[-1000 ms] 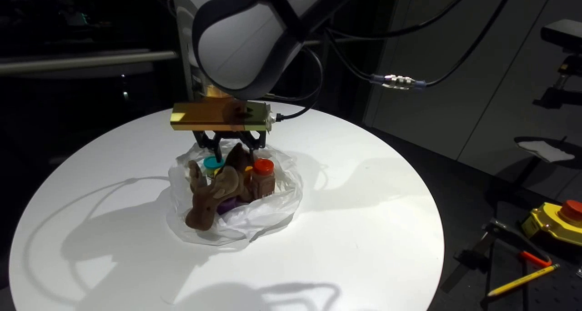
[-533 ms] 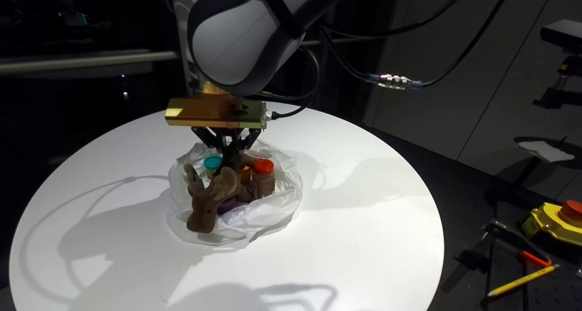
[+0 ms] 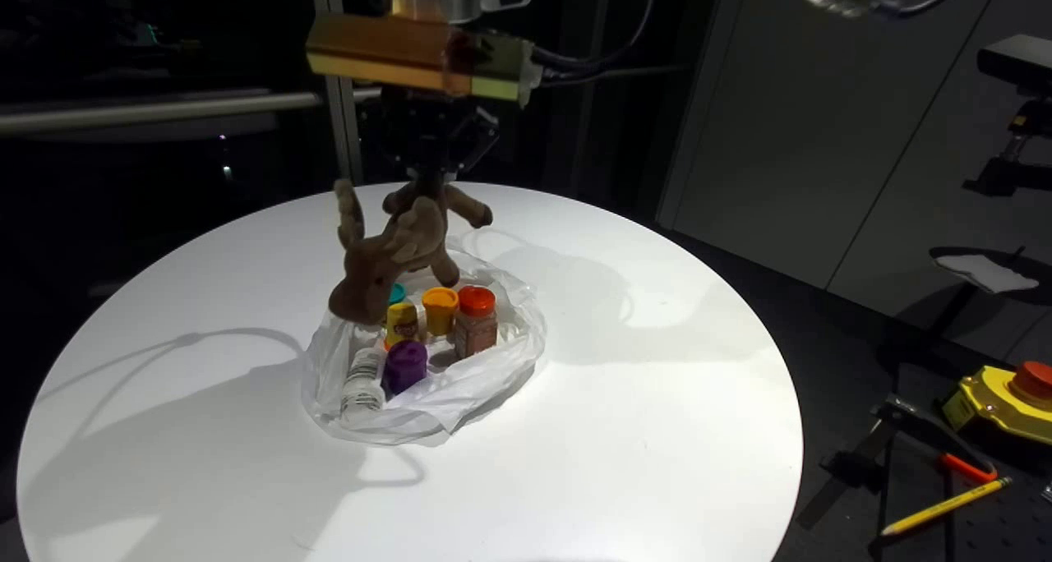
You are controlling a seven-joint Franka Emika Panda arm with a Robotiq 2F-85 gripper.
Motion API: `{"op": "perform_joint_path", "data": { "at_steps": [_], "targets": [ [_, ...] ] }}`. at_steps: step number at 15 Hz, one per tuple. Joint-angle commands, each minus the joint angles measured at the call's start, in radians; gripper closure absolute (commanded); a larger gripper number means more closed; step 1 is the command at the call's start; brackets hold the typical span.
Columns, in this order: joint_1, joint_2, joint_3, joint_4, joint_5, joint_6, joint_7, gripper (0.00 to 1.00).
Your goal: Remove the contents from the plastic bag.
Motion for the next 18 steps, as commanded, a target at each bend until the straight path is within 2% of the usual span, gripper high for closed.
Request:
{"op": "perform_joint_path", "data": {
  "at_steps": [1,4,6,9,11,12,15,18],
  "targets": [
    [-0.017,-0.227,-0.025,-0.229,-0.080,-0.026,0.046,0.96],
    [-0.095,-0.338,-0.016,-0.377,-0.078,-0.084,0.008,0.96],
    [-0.157,-0.369,-0.022,-0.465,-0.086,-0.090,-0.017,0.96],
    [-0.236,-0.342,-0.038,-0.515,-0.143,-0.109,-0.033,0.96],
    [-0.274,-0.309,-0.040,-0.517,-0.151,-0.131,-0.088,0.96],
    [-0.286,-0.300,-0.036,-0.518,-0.140,-0.134,-0.119,0.66],
    [-0.284,-0.309,0.000,-0.518,-0.081,-0.116,-0.227,0.46],
    [-0.242,-0.329,0.057,-0.501,-0.046,-0.107,-0.249,0.22]
  ]
}}
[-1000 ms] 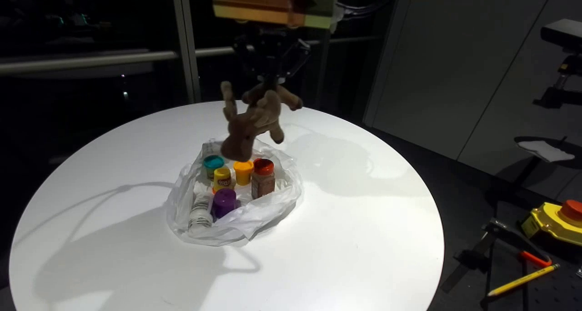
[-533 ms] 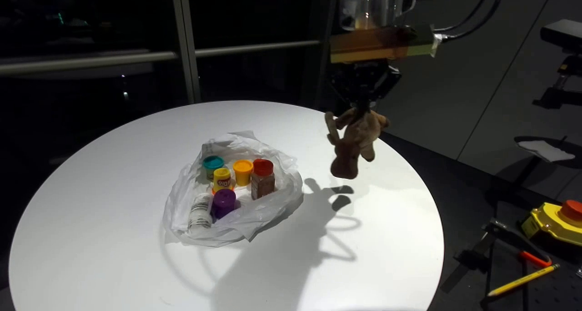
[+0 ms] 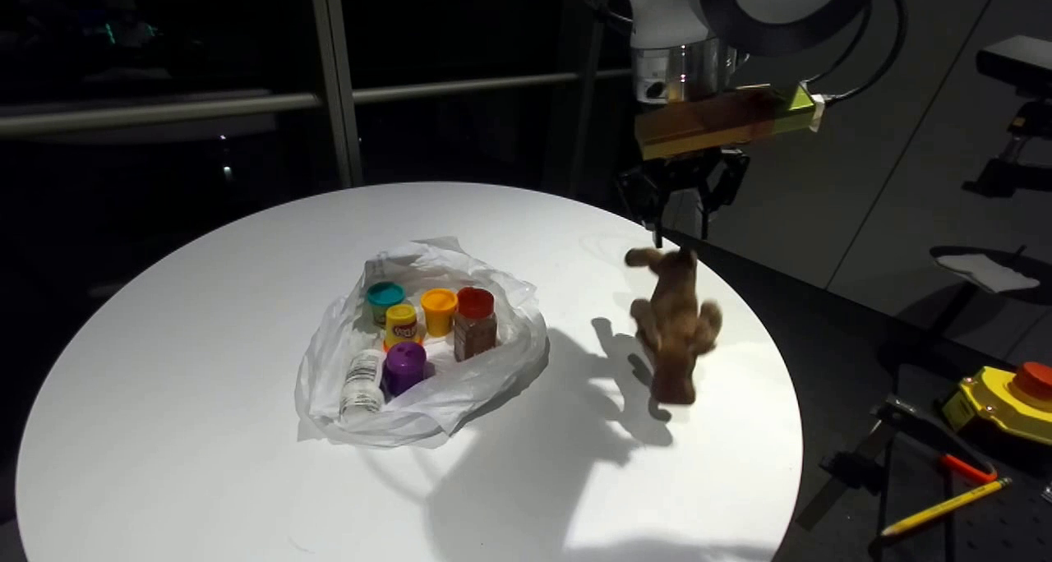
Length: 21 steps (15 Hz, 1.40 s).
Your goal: Remove the contents from the plastic bag.
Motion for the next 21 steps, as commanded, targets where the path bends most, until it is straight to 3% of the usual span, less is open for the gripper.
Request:
{"op": "perform_joint_path", "data": {
  "at_steps": [1,3,9,14,17,21],
  "targets": [
    [0.054,-0.030,0.064,0.039,0.019,-0.024,-0.020,0.15],
    [0.082,-0.020,0.094,0.068,0.013,-0.033,-0.009,0.00],
    [0.111,0.046,0.148,0.146,0.074,0.075,-0.099,0.00],
    [0.098,0.170,0.170,0.205,0.248,0.259,-0.343,0.00],
    [0.111,0.264,0.164,0.264,0.289,0.267,-0.493,0.00],
    [0.146,0.366,0.129,0.337,0.268,0.242,-0.576,0.00]
  ]
}}
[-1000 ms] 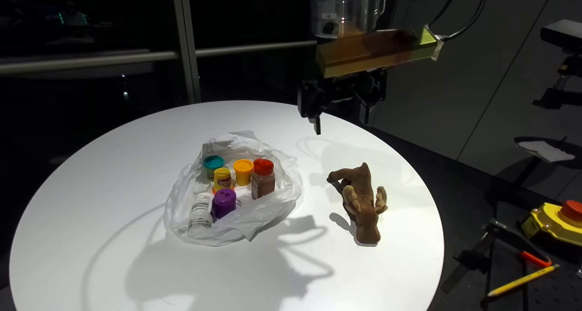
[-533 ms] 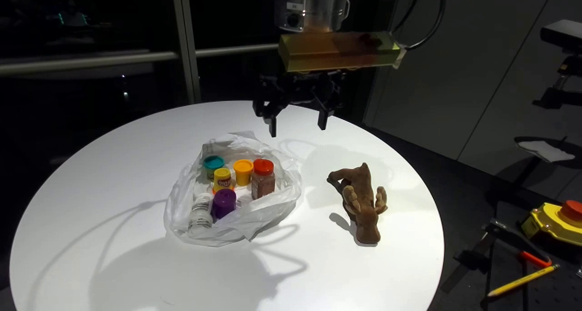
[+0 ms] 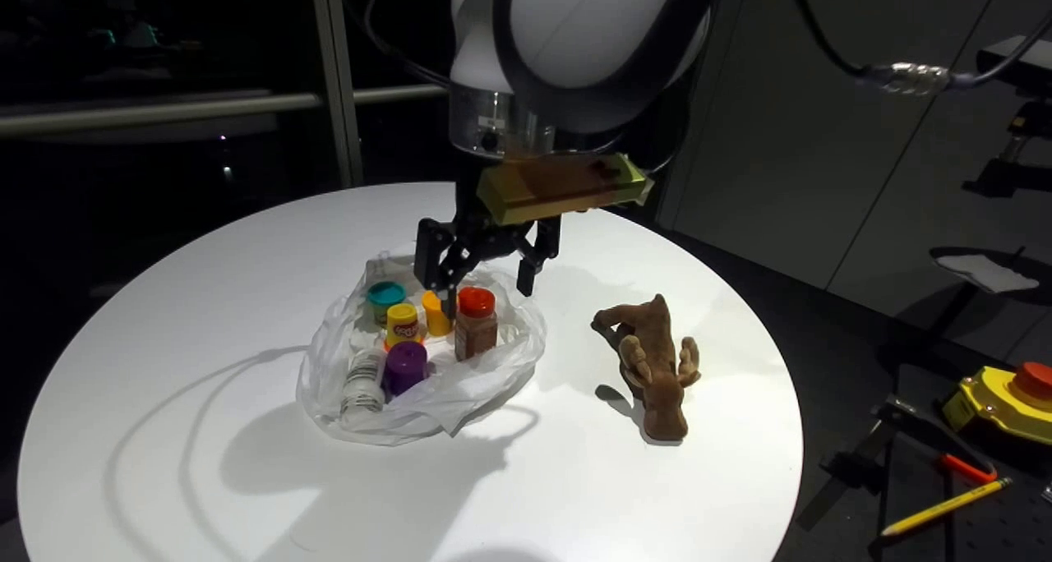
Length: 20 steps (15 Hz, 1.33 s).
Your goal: Remove the contents from the plastic bag.
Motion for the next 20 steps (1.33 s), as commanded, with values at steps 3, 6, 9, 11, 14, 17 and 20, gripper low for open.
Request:
{"op": "perform_joint_path", "data": {
  "at_steps": [3,6,9,11,14,17,20],
  "targets": [
    [0.059,0.128,-0.063,0.133,-0.020,-0.013,-0.075,0.00],
    [0.086,0.165,-0.112,0.182,-0.048,-0.020,-0.063,0.00],
    [0.091,0.192,-0.141,0.219,-0.056,-0.030,-0.065,0.00],
    [0.082,0.206,-0.141,0.240,-0.042,-0.045,-0.078,0.00],
    [0.066,0.225,-0.126,0.260,-0.025,-0.068,-0.111,0.25],
    [0.063,0.238,-0.122,0.278,-0.019,-0.091,-0.130,0.49],
    [0.067,0.212,-0.125,0.268,-0.022,-0.115,-0.131,0.73]
  ]
}}
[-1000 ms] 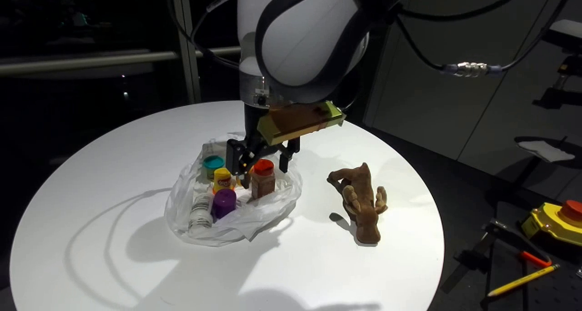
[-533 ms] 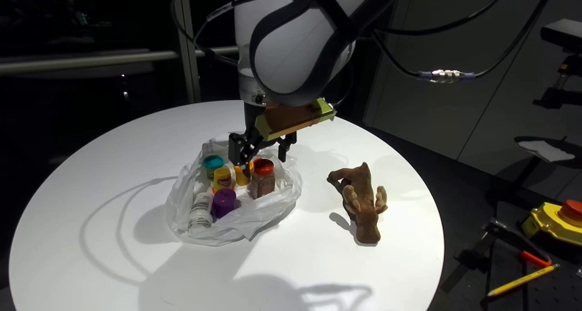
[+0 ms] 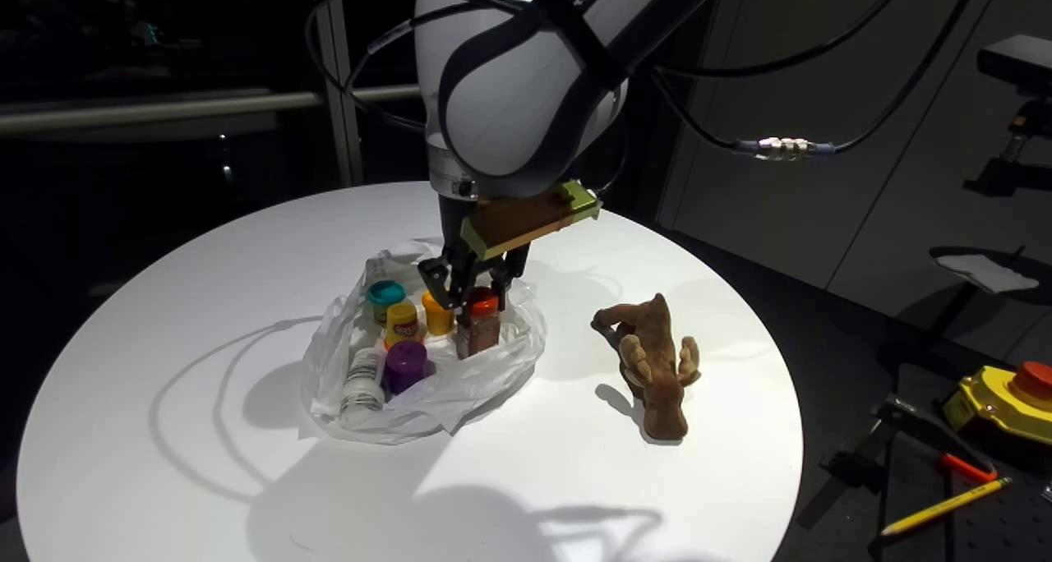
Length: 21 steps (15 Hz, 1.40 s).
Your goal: Remove the contents from the plastic bag.
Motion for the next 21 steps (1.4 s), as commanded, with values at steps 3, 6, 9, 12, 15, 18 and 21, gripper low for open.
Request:
{"op": "perform_joint_path", "data": {
  "at_steps": [3,6,9,12,15,18,21],
  "targets": [
    [-0.002,-0.078,-0.004,-0.022,0.014,-0.058,-0.008,0.76],
    [-0.011,-0.218,-0.011,-0.133,0.016,-0.044,0.007,0.76],
    [-0.031,-0.352,-0.032,-0.244,0.001,-0.022,0.029,0.76],
    [-0.081,-0.475,-0.049,-0.355,0.001,-0.020,0.016,0.76],
    [-0.141,-0.504,-0.049,-0.402,0.017,-0.011,-0.007,0.76],
    [-0.176,-0.460,-0.052,-0.396,0.010,0.027,0.023,0.76],
    [-0.184,-0.399,-0.084,-0.370,-0.036,0.095,0.094,0.76]
  ]
}}
